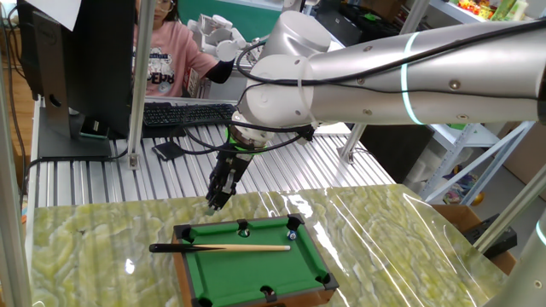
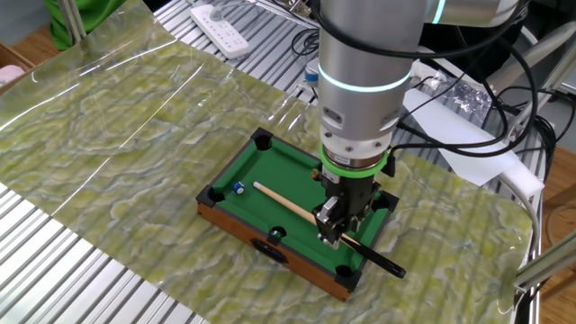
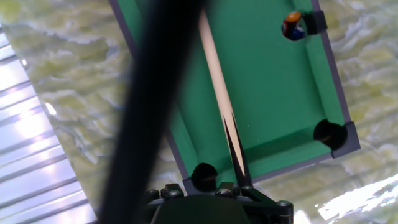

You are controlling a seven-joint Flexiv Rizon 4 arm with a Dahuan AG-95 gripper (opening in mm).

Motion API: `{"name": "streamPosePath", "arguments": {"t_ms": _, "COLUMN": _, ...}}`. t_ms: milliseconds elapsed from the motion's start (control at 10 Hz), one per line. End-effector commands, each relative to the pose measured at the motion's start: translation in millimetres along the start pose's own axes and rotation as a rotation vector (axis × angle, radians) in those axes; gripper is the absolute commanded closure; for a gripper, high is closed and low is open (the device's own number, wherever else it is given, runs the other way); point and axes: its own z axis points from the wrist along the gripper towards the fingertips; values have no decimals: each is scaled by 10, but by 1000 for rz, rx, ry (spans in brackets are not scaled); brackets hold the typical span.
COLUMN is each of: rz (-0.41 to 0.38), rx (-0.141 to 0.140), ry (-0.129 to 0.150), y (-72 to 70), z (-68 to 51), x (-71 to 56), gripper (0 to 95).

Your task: Hit the pool ball

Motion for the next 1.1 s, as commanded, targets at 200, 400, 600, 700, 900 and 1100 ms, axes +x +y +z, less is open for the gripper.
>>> {"name": "streamPosePath", "arguments": {"t_ms": 200, "rz": -3, "rx": -5, "ry": -4, "y": 9, "z": 5, "x": 3, "gripper": 570}}
{"name": "streamPosePath", "arguments": {"t_ms": 400, "rz": 3, "rx": -13, "ry": -11, "y": 9, "z": 5, "x": 3, "gripper": 570}}
{"name": "streamPosePath", "arguments": {"t_ms": 600, "rz": 13, "rx": -12, "ry": -10, "y": 9, "z": 5, "x": 3, "gripper": 570}}
{"name": "streamPosePath", "arguments": {"t_ms": 700, "rz": 8, "rx": -9, "ry": 3, "y": 9, "z": 5, "x": 3, "gripper": 570}}
{"name": "streamPosePath", "arguments": {"t_ms": 900, "rz": -23, "rx": -8, "ry": 2, "y": 9, "z": 5, "x": 3, "gripper": 570}}
{"name": "streamPosePath", "arguments": {"t_ms": 1100, "rz": -33, "rx": -4, "ry": 3, "y": 9, "z": 5, "x": 3, "gripper": 570}}
